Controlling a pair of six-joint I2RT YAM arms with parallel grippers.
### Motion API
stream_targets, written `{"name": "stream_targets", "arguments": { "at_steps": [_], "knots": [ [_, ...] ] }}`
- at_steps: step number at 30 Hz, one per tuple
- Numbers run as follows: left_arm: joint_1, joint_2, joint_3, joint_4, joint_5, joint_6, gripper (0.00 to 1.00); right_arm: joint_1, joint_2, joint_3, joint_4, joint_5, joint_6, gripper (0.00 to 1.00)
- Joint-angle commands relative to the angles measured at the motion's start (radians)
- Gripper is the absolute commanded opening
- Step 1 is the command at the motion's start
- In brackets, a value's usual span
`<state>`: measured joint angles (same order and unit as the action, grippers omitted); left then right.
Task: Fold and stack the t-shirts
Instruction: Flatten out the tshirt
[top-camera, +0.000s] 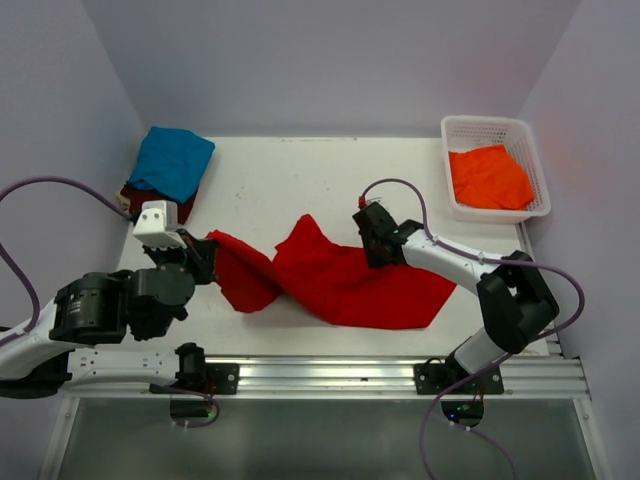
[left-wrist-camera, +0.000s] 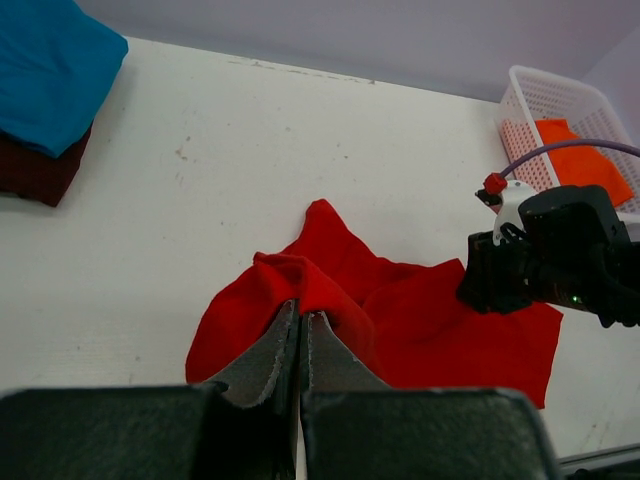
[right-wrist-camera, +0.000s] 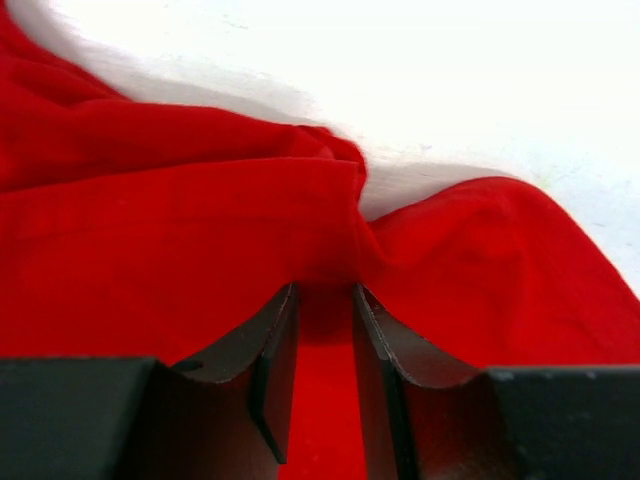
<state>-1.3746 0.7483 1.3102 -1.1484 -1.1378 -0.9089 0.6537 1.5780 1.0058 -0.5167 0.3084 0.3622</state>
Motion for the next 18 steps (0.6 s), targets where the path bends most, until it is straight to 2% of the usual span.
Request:
{"name": "stream_targets", "arguments": {
  "at_steps": [1,7,18],
  "knots": [
    [0.003,-0.013,-0.012,-0.014,-0.025,-0.050,0.00,-0.006,-0.015,0.027,0.000,0.115,0.034,0.33],
    [0.003,-0.010,-0.017,-0.004,-0.031,-0.045,0.00,-0.009,-0.073,0.005,-0.008,0.152,0.034,0.37],
    [0.003,-0.006,-0.012,-0.011,-0.036,-0.044,0.00,-0.026,-0.010,-0.004,0.050,0.015,0.052,0.35]
  ]
}}
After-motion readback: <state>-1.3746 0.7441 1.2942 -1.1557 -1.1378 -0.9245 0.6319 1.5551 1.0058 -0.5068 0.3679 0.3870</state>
